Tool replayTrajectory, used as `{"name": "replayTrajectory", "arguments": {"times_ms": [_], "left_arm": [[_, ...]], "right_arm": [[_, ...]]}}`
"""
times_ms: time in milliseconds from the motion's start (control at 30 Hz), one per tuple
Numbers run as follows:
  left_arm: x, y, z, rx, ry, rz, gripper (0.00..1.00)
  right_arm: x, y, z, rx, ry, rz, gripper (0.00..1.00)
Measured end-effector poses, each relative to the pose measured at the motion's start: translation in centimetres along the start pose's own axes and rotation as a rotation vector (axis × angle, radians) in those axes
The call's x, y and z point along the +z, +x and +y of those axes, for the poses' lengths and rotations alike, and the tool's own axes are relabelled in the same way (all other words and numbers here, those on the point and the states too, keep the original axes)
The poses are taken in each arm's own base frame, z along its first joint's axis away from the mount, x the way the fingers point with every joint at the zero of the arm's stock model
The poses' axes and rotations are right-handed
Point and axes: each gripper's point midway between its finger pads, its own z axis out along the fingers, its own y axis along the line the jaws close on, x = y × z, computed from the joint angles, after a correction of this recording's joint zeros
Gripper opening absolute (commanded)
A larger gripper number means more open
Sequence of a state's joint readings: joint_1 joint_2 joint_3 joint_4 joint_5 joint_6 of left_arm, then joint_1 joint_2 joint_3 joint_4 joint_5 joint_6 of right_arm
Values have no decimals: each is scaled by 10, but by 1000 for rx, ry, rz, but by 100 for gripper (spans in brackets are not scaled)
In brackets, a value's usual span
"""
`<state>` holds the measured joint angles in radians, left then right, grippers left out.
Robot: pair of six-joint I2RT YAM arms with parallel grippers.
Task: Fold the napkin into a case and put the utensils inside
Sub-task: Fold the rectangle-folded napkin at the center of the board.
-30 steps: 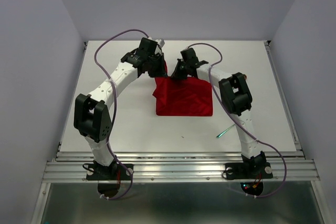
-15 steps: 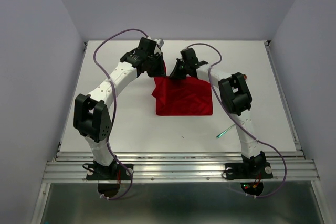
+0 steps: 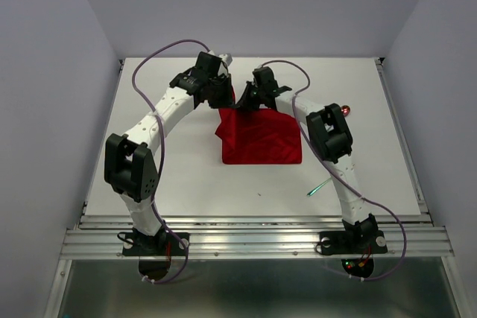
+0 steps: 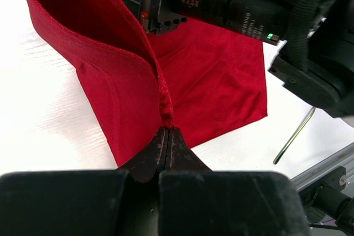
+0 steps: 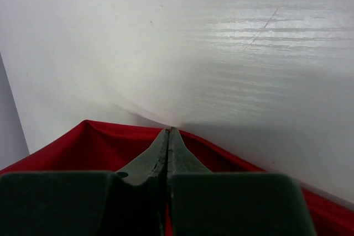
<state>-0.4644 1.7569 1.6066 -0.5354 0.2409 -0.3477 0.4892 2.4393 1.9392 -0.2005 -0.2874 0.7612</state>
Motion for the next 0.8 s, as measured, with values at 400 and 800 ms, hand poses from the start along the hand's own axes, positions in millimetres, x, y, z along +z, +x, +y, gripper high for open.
{"name": "replayTrajectory", "arguments": {"times_ms": [400,800], "left_arm": [[-4,-5,-4,4,15,-9,0],[-4,-5,-4,12,14,-7,0]], "right_arm": [[14,3,-3,23,-12,9,1],[-88,-40,-22,4,109,-141,27]]}}
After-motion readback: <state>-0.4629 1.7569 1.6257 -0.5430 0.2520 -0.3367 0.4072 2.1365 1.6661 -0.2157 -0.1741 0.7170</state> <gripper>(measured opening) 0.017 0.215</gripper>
